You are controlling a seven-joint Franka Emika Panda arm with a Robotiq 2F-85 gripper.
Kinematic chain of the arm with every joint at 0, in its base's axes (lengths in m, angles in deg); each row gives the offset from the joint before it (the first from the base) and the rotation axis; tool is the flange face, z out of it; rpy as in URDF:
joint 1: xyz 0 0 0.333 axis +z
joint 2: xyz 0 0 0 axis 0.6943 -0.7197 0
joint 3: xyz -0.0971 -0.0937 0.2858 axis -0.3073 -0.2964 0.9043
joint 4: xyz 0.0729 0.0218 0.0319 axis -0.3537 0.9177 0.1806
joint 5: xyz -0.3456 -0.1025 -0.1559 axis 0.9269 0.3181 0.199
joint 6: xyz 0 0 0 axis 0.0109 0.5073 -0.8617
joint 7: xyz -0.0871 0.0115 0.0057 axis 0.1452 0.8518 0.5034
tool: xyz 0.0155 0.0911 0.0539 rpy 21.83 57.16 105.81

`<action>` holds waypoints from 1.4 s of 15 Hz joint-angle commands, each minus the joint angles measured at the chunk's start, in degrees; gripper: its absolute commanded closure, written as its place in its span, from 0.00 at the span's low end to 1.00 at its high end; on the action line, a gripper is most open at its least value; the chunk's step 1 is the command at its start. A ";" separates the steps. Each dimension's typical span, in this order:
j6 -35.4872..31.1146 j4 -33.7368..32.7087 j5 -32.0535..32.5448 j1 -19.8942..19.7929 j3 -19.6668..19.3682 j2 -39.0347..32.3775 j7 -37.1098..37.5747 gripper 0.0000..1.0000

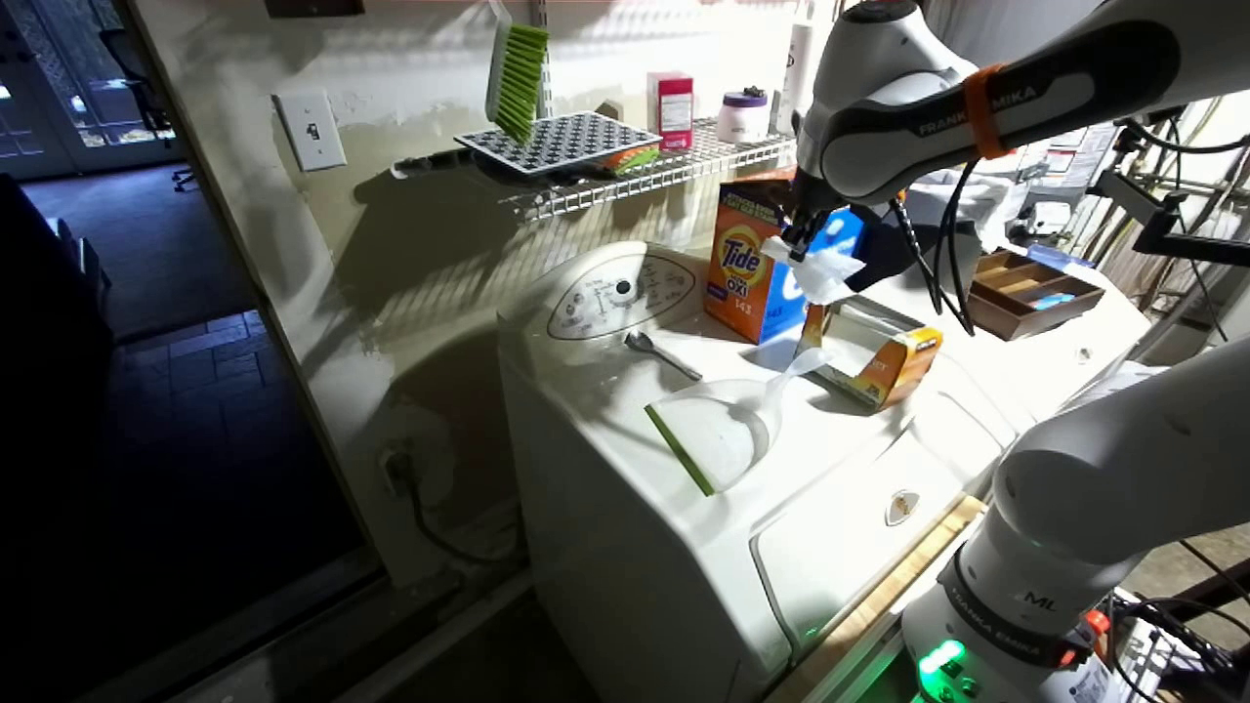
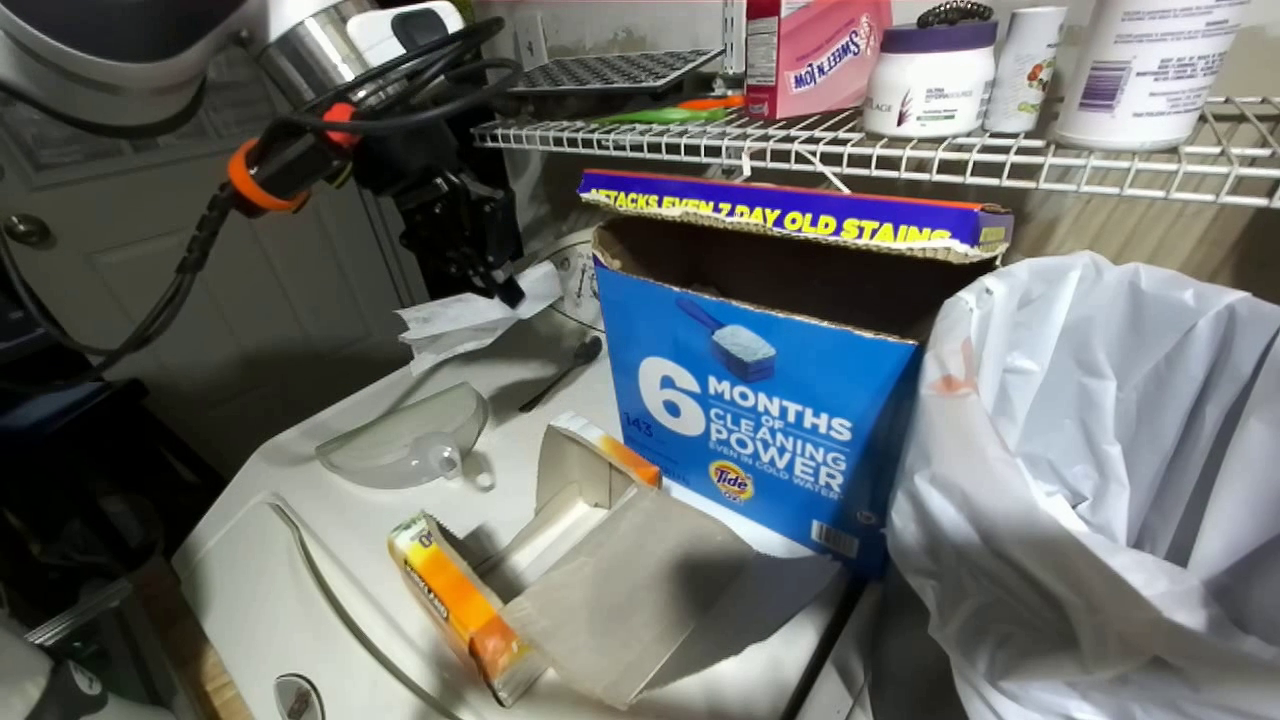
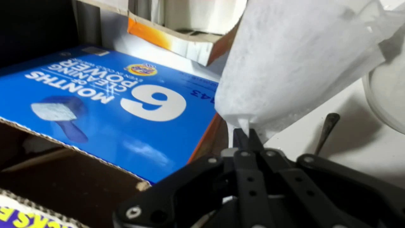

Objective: Remove one paper towel from the orange box

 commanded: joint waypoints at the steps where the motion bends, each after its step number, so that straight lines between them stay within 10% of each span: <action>1: -4.85 0.56 -2.37 2.31 0.15 -1.50 -4.03 0.99; 7: -15.64 0.52 -1.85 2.44 -0.12 -8.61 -5.85 0.98; 9: -18.15 0.34 -1.80 2.31 0.03 -11.12 -6.41 0.67; 19: -21.83 -0.81 -1.26 0.39 1.09 -14.53 -4.66 0.01; 20: -17.99 -0.89 -8.31 4.10 -1.29 -14.28 -10.81 0.00; 21: -18.75 -1.99 -2.30 -0.93 1.62 -14.78 -1.29 0.00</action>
